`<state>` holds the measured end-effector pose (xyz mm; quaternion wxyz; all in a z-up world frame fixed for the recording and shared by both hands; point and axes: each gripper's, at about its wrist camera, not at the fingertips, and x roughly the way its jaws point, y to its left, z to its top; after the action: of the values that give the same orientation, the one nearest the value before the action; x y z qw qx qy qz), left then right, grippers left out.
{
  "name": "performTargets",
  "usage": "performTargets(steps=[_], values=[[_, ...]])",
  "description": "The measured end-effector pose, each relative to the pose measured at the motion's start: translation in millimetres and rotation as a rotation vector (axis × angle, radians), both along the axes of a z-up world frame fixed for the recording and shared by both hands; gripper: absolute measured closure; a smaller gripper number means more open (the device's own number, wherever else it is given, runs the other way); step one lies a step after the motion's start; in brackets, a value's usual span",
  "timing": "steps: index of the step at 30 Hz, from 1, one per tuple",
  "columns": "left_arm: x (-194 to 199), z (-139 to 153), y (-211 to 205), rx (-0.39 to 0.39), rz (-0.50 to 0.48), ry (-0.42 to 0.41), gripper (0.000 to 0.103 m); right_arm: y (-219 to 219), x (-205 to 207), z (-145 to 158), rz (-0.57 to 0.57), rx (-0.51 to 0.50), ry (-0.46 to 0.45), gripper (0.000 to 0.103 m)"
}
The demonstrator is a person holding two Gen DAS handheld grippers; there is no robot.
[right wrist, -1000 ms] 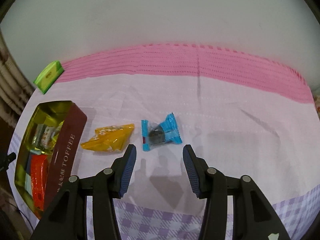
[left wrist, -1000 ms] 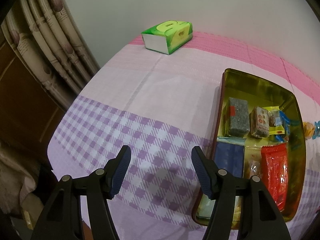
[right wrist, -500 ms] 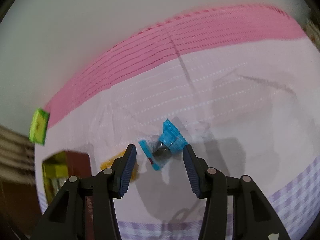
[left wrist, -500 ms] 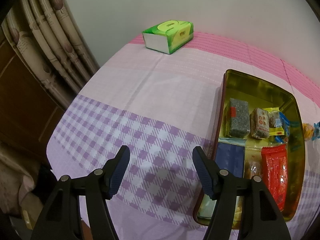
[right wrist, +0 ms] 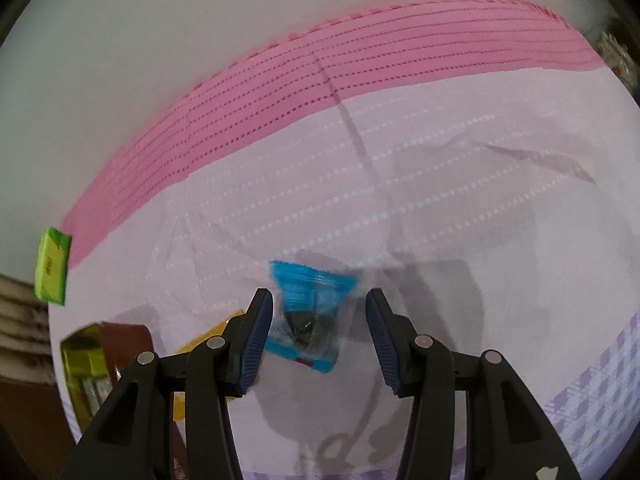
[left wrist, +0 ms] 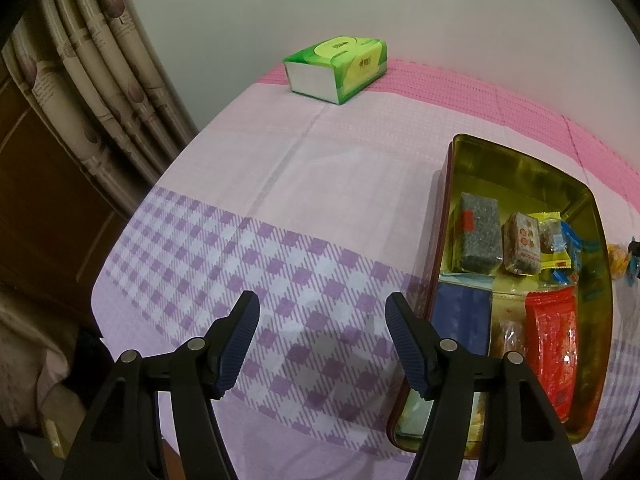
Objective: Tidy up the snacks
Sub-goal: 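Move the right tool back to the table and grasp the blue-wrapped candy, then grasp the yellow triangular packet with the left tool while the right tool holds the blue candy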
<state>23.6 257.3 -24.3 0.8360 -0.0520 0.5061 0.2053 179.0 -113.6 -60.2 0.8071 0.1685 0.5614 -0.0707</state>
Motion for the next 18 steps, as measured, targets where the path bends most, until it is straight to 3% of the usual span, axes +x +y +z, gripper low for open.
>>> performTargets(steps=[6,12,14,18], values=[[0,-2,-1,0.012,-0.002,0.008,0.037,21,-2,-2,0.121,-0.124,-0.024,0.057],[-1,-1,-5,0.035,0.002,-0.001,0.037,47,-9,-6,0.273,-0.272,-0.073,0.066],[-2,4,-7,0.041,0.002,-0.021,0.037,53,-13,-7,0.319,-0.286,-0.107,0.073],[-3,14,-15,0.047,-0.002,-0.056,0.037,52,-22,-6,0.365,-0.281,-0.162,0.074]])
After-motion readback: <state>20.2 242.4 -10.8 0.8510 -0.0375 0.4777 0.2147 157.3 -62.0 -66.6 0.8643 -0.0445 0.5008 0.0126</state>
